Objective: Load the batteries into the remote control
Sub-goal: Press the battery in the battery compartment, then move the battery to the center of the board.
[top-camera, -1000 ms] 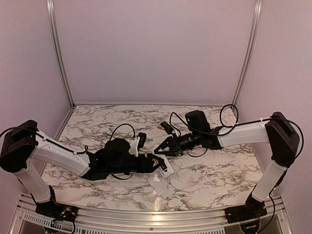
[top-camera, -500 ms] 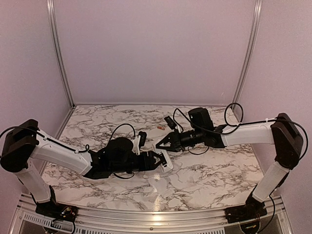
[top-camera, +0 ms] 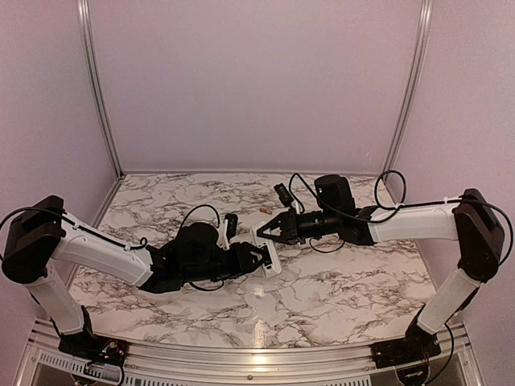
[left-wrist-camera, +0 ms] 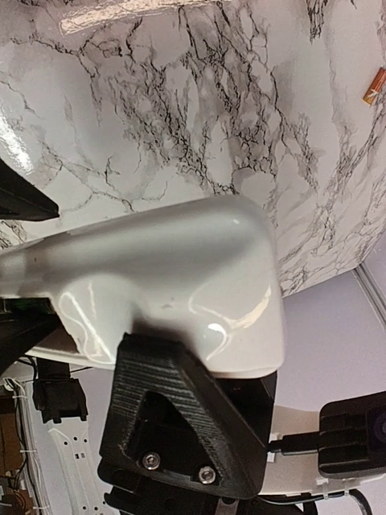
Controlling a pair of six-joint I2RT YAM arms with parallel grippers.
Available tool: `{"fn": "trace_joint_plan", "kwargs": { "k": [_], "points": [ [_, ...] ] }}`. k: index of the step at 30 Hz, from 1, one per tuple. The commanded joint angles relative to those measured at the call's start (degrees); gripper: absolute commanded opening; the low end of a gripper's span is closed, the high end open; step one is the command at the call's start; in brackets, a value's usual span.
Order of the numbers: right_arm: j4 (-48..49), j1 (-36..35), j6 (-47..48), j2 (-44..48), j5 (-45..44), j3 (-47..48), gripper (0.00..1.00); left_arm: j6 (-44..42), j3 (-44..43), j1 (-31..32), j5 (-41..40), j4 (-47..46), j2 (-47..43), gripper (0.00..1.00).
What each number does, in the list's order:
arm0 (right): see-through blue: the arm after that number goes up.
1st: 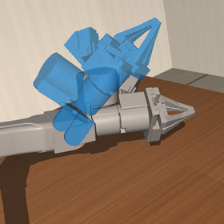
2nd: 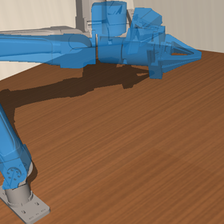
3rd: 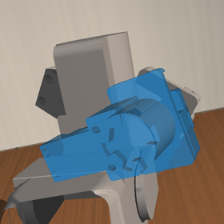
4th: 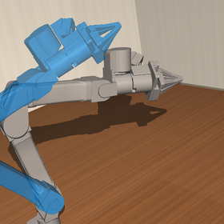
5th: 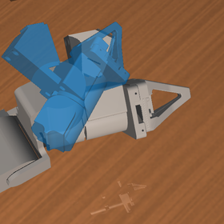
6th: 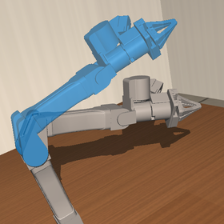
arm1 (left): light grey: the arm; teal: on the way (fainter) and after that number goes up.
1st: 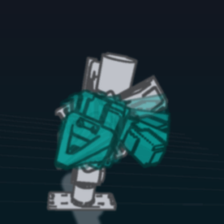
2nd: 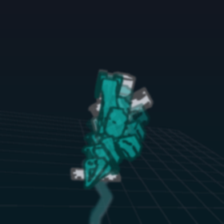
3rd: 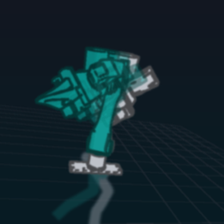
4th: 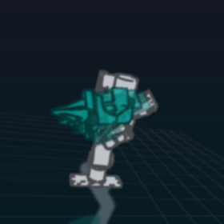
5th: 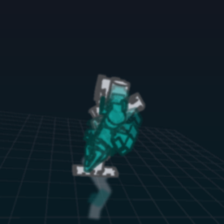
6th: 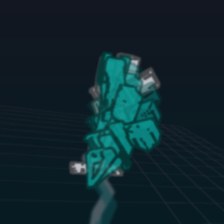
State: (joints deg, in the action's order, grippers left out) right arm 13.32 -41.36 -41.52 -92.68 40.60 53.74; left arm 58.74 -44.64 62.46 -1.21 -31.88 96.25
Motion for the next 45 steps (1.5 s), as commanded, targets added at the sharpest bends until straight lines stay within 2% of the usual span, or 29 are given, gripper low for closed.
{"fn": "trace_joint_plan", "kwargs": {
  "k": [1, 5, 9, 16, 22, 26, 30, 35, 41, 45],
  "points": [
    [2.5, -0.7, -0.7, 3.9, 3.3, 1.5, 0.0, 1.2, 1.4, -2.4, -4.3, 9.1, 1.6, 0.4],
    [2.7, -0.5, -0.7, 3.6, 3.6, 1.3, 0.0, -2.9, 0.5, -2.4, -2.0, 6.9, 1.9, 0.51],
    [3.0, 0.1, -0.3, 3.5, 4.0, 0.3, 0.0, -7.9, 0.0, -2.4, 0.0, 4.6, 0.1, 0.74],
    [7.0, 4.6, -0.7, 5.3, 5.4, -5.1, 0.0, -20.2, -0.7, -3.2, 1.8, 5.2, -6.3, 0.88],
    [8.0, 10.5, -0.3, 7.9, 6.0, -9.9, 0.0, -29.5, -4.6, -7.2, 5.9, 12.1, -6.1, 0.9],
    [7.2, 14.2, 0.4, 9.9, 6.8, -12.0, 0.0, -37.3, -14.9, -10.2, 5.1, 24.0, 0.0, 0.9],
    [5.4, 18.6, 1.4, 12.6, 7.0, -14.2, 0.0, -38.6, -25.8, -13.9, -0.9, 34.7, 8.3, 0.86],
    [3.9, 21.9, 2.5, 14.5, 7.5, -15.8, 0.0, -43.6, -37.9, -15.6, -3.7, 40.2, 18.2, 0.85],
    [3.4, 22.6, 3.1, 14.7, 8.1, -16.2, 0.0, -51.1, -51.3, -18.4, 3.6, 44.4, 28.7, 0.92],
    [3.7, 22.8, 3.2, 14.4, 8.4, -16.5, 0.0, -51.0, -60.2, -20.4, 5.0, 46.8, 34.7, 0.95]
  ]
}}
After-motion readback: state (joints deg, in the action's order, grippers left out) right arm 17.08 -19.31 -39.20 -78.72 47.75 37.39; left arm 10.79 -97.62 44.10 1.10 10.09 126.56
